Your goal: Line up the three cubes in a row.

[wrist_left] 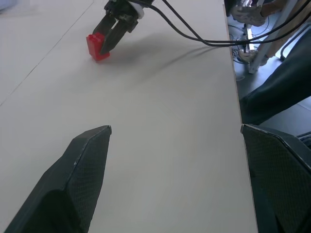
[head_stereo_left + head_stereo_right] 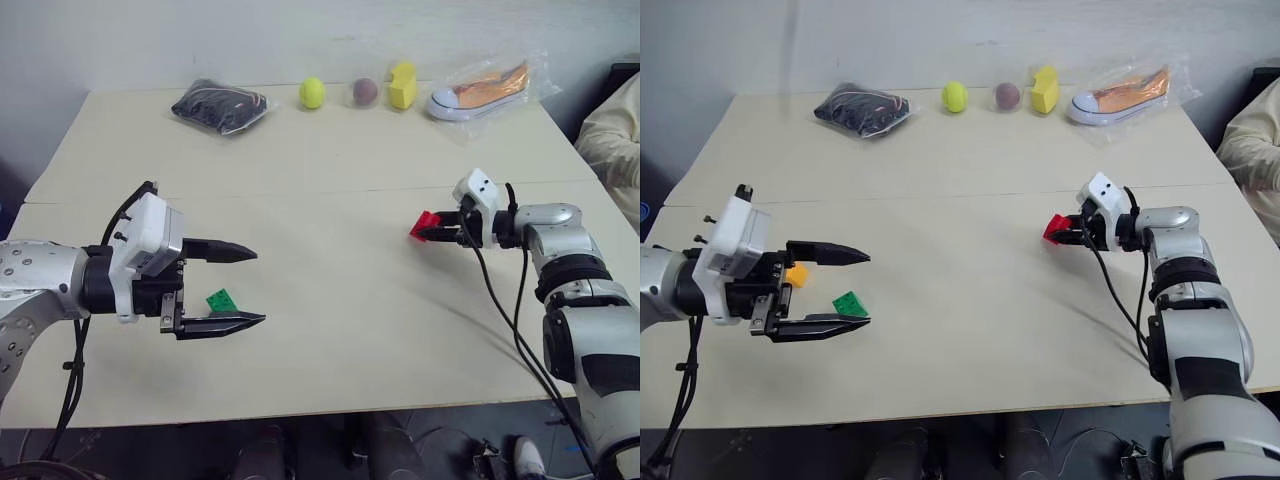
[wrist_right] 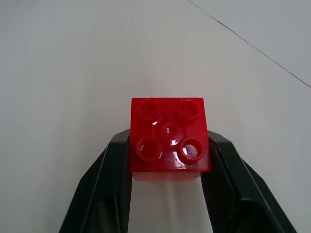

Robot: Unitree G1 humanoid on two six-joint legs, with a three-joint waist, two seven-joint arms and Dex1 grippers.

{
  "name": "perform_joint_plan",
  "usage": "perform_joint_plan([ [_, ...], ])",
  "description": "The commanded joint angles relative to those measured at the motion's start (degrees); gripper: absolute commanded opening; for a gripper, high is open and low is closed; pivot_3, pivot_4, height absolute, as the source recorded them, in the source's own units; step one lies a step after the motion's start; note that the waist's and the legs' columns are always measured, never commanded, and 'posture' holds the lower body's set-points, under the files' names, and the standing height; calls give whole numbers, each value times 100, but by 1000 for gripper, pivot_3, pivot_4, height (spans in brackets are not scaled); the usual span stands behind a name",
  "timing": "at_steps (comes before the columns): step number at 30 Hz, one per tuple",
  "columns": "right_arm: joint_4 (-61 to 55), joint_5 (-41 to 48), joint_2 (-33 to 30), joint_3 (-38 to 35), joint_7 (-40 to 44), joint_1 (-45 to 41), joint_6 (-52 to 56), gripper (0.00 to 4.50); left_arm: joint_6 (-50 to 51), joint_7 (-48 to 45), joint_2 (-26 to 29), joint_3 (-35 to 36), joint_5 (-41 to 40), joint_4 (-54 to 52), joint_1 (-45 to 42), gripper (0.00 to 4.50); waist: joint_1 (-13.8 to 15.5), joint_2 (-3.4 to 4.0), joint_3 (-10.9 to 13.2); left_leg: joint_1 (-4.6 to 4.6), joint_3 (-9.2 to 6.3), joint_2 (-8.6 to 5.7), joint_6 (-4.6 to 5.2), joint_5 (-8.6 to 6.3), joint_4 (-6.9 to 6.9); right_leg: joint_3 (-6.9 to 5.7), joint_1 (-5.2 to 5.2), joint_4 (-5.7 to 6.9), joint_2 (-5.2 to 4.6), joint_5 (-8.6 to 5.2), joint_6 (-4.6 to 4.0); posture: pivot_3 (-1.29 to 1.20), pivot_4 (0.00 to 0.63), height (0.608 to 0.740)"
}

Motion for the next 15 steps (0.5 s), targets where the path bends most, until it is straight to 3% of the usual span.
perform_joint_plan([
  [1,-2197,679,-284,138,1284,817,360,1483,-154,-129,-32,-248,36,-112,-171,4500,20,0,0,0,-2,0,0,0,0,-1,1,0,0,0,0,0,150,740],
  [7,-6205,1443,-1261,486,1301,3246,1397,1483,-530,-532,-19,-903,511,-207,-166,4500,152,0,0,-9,-17,-4,-2,-1,6,-11,3,-3,-2,1,1,0,150,740],
  [11,-6969,1342,-1400,442,844,4057,1297,1483,-833,-704,-80,-1260,890,-244,-146,4500,161,0,0,10,0,-8,-4,-1,7,2,10,-17,2,1,2,0,150,740],
  [15,-7212,1303,-1346,454,520,4268,1372,1483,-902,-697,-234,-1418,953,-169,-281,4500,168,-1,0,18,4,-6,-8,2,7,6,9,-7,3,0,1,0,150,740],
])
